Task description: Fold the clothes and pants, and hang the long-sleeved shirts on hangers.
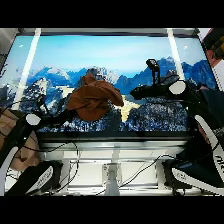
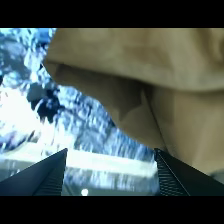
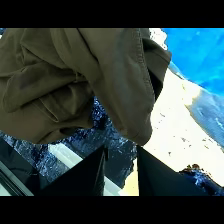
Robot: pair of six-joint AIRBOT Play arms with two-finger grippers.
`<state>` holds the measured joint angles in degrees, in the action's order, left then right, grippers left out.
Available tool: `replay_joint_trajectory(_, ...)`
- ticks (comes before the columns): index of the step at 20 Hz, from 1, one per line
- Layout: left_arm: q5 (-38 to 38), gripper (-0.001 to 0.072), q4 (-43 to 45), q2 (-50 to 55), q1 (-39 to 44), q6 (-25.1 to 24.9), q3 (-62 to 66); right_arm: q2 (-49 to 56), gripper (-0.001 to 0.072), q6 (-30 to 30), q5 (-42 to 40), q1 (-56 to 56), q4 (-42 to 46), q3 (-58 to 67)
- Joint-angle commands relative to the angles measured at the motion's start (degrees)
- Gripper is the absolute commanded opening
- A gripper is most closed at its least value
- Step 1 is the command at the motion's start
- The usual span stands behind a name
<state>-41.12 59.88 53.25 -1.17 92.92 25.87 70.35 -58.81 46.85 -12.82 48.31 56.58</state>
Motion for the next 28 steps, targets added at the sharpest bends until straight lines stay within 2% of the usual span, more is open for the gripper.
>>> replay_joint_trajectory(1, 5.92, 0.0577, -2.08, 3.19, 0.20, 1.16, -0.22, -0.04, 0.0224, -0.02, 0.00, -0.02, 0.00, -0.02)
replay_joint_trajectory(2, 6.60, 0.0576, -2.08, 4.63, 0.50, 1.16, -0.22, -0.04, 0.0224, -0.02, 0.02, -0.02, 0.00, -0.02)
replay_joint_trajectory(4, 7.19, 0.0486, -2.05, 6.73, 1.11, 1.16, -0.22, -0.04, 0.0224, -0.02, 0.00, -0.02, 0.00, -0.02)
replay_joint_trajectory(8, 11.19, 0.0473, -2.08, 8.13, 2.99, 1.18, -0.22, -0.04, 0.0224, -0.02, -0.24, -0.02, -0.02, -0.02)
replay_joint_trajectory(9, 13.05, 0.0436, -2.10, 8.22, 3.67, 1.18, -0.22, -0.04, 0.0224, -0.04, -0.22, -0.04, -0.02, -0.02)
replay_joint_trajectory(10, 14.95, 0.0336, -2.08, 8.37, 4.35, 1.18, -0.22, -0.04, 0.0224, -0.04, -0.17, -0.09, -0.07, -0.04)
replay_joint_trajectory(11, 16.50, 0.0297, -2.08, 8.59, 4.94, 1.20, -0.22, 0.04, 0.0224, -0.07, 0.00, -0.09, -0.09, -0.04)
replay_joint_trajectory(15, 17.84, 0.0281, -2.08, 10.73, 5.66, 1.20, -0.20, 0.63, 0.0225, -0.35, 0.11, -0.09, -0.50, -0.04)
replay_joint_trajectory(16, 17.88, 0.0176, -2.08, 11.21, 5.66, 1.18, -0.20, 0.76, 0.0226, -0.66, 0.09, -0.09, -1.09, -0.04)
replay_joint_trajectory(17, 17.90, 0.0021, -2.05, 11.28, 5.66, 1.07, -0.20, 0.98, 0.0254, -0.63, 0.13, -0.15, -1.97, -0.04)
replay_joint_trajectory(19, 18.25, 0.0015, -2.03, 11.17, 5.66, 0.90, 0.20, 1.99, 0.0342, -0.68, 0.11, -1.36, -2.01, -0.09)
replay_joint_trajectory(20, 18.25, 0.0015, -2.03, 11.08, 5.66, 0.59, 0.68, 2.91, 0.0346, -0.63, 0.04, -2.54, -1.97, -0.07)
replay_joint_trajectory(22, 18.16, 0.0015, -2.01, 10.36, 5.66, 0.52, 1.99, 5.07, 0.0430, -1.05, -0.70, -4.94, -1.99, -0.02)
replay_joint_trajectory(26, 17.99, 0.0014, -1.57, 5.75, 5.66, 0.00, 3.63, 8.94, 0.0433, -11.47, -3.91, -7.98, -2.91, -0.02)
replay_joint_trajectory(28, 17.94, 0.0014, -1.60, 2.56, 5.66, -2.47, 3.72, 11.06, 0.0433, -12.74, -3.10, -8.07, -8.31, -0.02)
